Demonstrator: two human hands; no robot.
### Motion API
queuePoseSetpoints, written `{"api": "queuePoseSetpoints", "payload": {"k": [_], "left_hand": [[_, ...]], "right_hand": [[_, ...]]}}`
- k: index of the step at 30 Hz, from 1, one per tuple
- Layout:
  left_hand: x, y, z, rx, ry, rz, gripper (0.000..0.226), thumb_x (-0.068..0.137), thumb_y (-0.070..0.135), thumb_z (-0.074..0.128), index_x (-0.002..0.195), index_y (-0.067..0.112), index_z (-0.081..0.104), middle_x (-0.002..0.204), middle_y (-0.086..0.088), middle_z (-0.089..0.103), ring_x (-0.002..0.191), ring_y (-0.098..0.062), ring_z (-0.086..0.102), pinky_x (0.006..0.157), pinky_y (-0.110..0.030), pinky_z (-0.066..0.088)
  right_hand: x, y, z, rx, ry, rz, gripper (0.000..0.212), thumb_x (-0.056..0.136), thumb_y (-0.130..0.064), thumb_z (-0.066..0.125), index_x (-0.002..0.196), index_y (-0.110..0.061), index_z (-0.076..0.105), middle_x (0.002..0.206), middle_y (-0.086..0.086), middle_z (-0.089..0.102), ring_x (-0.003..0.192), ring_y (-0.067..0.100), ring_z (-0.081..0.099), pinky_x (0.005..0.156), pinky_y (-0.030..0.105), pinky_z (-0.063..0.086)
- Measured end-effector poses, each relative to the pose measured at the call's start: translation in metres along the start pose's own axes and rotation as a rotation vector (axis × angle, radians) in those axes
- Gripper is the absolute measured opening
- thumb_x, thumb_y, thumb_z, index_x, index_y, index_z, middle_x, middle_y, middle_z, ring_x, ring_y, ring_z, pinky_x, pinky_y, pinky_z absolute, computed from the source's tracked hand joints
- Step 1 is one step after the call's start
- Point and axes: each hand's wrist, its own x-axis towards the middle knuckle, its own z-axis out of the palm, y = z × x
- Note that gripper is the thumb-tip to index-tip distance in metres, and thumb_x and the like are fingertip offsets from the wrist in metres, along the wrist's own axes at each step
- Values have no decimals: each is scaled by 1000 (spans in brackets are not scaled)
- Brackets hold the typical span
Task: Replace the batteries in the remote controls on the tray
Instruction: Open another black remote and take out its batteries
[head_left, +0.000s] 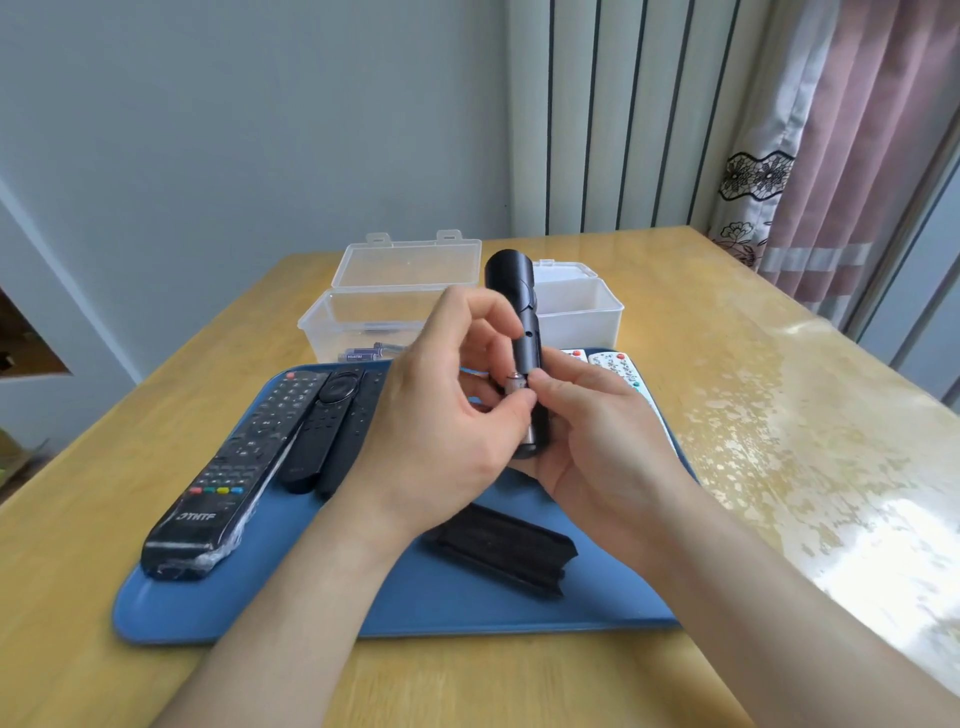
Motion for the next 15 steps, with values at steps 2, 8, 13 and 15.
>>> {"api": "queuePoseSetpoints", "payload": {"k": [2,8,13,15], "left_hand": [[2,1,-3,-306,64,-91,44,75,-4,64,106,25,53,90,-5,62,78,-22,66,67,-33,56],[10,-8,-17,-959,306,-557,41,87,-10,31,95,15,63,76,-5,56,61,-13,47,52,-21,43],[3,-15,-16,310,84,13,29,78,24,56,104,29,69,103,4,55,84,-8,46,76,-13,38],[3,-18,-19,608,-65,107,39,80,45,51,116,35,65,123,15,53,102,-9,38,92,-11,29]], "right_hand": [[0,-3,-3,68,12,30,29,103,-3,36,112,-2,64,97,16,69,85,29,70,74,46,61],[-2,-9,-5,50,-2,108,27,105,-11,38,122,-4,58,107,20,73,72,30,71,55,33,58],[1,-15,-14,-408,40,31,25,100,-17,51,98,3,65,85,14,53,50,19,49,42,23,42],[1,-19,-18,-505,24,-19,27,98,-17,56,91,6,68,79,12,55,50,19,46,42,21,40]]}}
